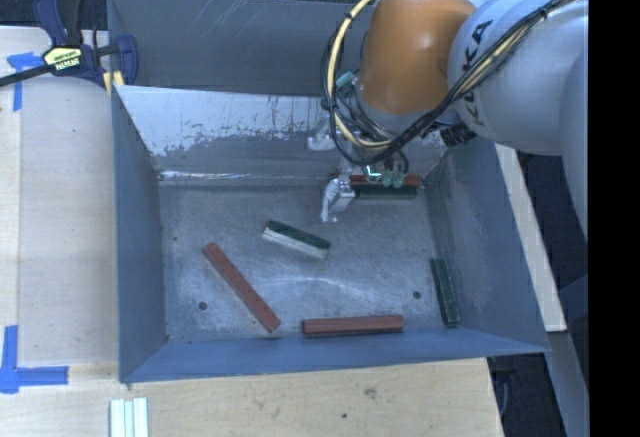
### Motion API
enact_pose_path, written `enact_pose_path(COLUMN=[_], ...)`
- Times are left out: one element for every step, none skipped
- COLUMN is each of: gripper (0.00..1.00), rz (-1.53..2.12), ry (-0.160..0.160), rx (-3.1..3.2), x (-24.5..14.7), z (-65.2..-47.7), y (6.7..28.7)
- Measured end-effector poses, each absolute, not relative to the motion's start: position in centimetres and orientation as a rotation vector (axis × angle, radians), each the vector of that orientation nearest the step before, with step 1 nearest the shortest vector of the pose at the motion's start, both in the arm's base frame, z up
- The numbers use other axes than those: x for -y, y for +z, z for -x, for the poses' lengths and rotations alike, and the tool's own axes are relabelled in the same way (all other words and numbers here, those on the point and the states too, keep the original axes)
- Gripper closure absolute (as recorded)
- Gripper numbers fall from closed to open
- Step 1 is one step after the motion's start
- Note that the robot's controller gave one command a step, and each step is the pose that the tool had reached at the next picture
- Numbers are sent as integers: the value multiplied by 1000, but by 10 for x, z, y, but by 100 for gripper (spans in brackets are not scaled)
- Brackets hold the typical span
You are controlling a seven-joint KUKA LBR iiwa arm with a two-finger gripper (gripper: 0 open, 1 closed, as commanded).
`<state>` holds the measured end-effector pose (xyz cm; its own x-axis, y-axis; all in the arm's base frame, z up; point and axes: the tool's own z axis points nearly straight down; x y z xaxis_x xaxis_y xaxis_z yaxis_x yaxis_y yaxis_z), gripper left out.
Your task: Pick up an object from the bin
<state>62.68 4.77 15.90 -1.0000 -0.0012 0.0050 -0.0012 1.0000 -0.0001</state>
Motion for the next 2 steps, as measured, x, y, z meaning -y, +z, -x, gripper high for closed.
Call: enact_pose_path(gripper=[0, 0], rz=[-1, 131], ry=[-1, -2], rx=[3145, 3146], x=[-48, -63], z=[-629, -617], y=[164, 97])
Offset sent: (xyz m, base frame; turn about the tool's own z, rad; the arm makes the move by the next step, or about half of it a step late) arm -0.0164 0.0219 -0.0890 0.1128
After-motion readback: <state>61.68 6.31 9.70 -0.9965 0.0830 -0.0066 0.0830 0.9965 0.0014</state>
